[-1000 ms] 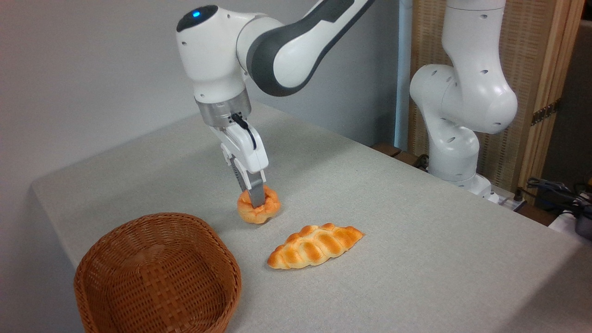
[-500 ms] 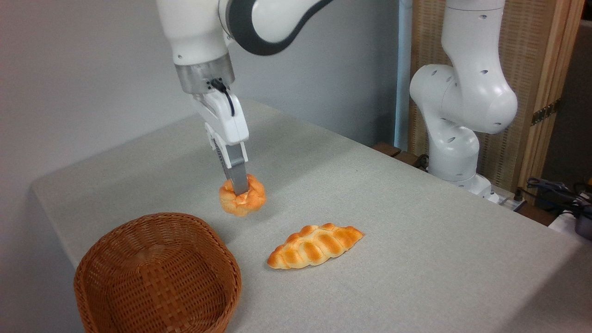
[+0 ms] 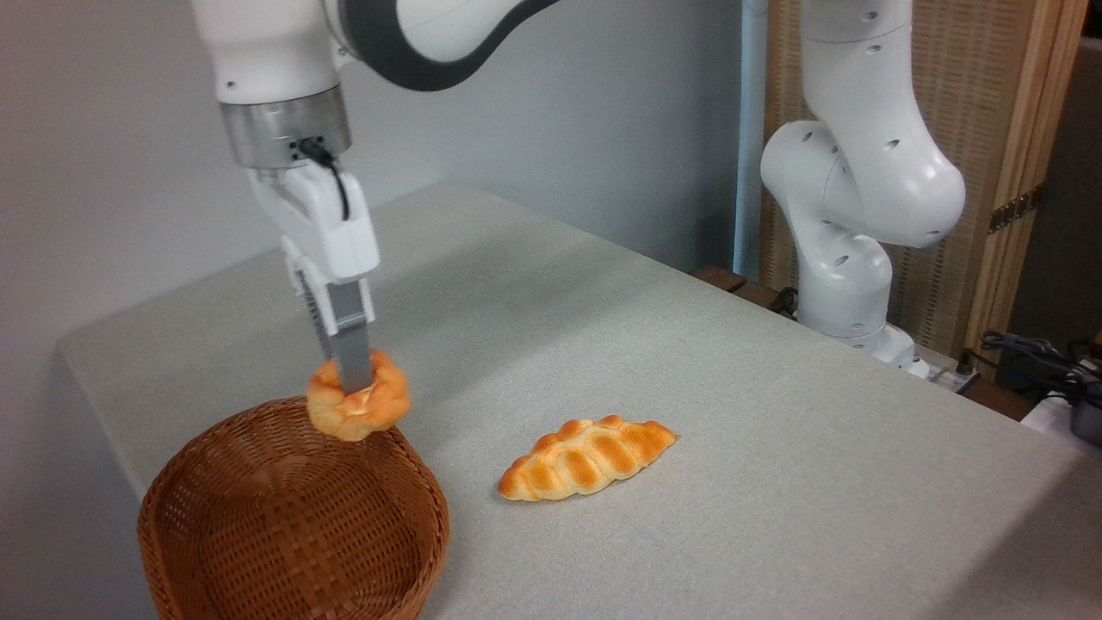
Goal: Put bread into the basket
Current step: 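Lift the bun and carry it over the wicker basket, then lower the bun into the basket and open the gripper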
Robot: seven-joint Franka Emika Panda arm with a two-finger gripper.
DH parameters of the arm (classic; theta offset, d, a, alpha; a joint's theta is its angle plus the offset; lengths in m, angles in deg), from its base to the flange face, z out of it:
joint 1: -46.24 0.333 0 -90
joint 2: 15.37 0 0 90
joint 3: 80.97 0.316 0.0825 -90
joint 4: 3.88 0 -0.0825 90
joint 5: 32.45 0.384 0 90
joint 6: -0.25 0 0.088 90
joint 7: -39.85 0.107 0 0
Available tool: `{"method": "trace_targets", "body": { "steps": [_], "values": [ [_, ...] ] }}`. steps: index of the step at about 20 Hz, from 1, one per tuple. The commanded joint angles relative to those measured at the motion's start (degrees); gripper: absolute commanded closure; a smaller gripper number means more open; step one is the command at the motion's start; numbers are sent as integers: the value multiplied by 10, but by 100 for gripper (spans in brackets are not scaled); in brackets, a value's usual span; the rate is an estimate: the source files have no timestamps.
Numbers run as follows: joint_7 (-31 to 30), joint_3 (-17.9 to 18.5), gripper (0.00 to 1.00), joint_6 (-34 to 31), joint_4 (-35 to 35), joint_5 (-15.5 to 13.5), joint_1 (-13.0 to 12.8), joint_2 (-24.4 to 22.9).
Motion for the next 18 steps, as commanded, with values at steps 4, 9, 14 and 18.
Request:
{"method": "trace_targets", "body": {
  "steps": [4, 9, 14, 18],
  "values": [
    [-58, -35, 76, 14, -100, 8, -8, 125],
    [-117, -44, 42, 66, -103, 21, -13, 155],
    [-139, -50, 0, 66, -103, 21, -13, 156],
    [-139, -50, 0, 66, -103, 21, -13, 156]
  ]
}}
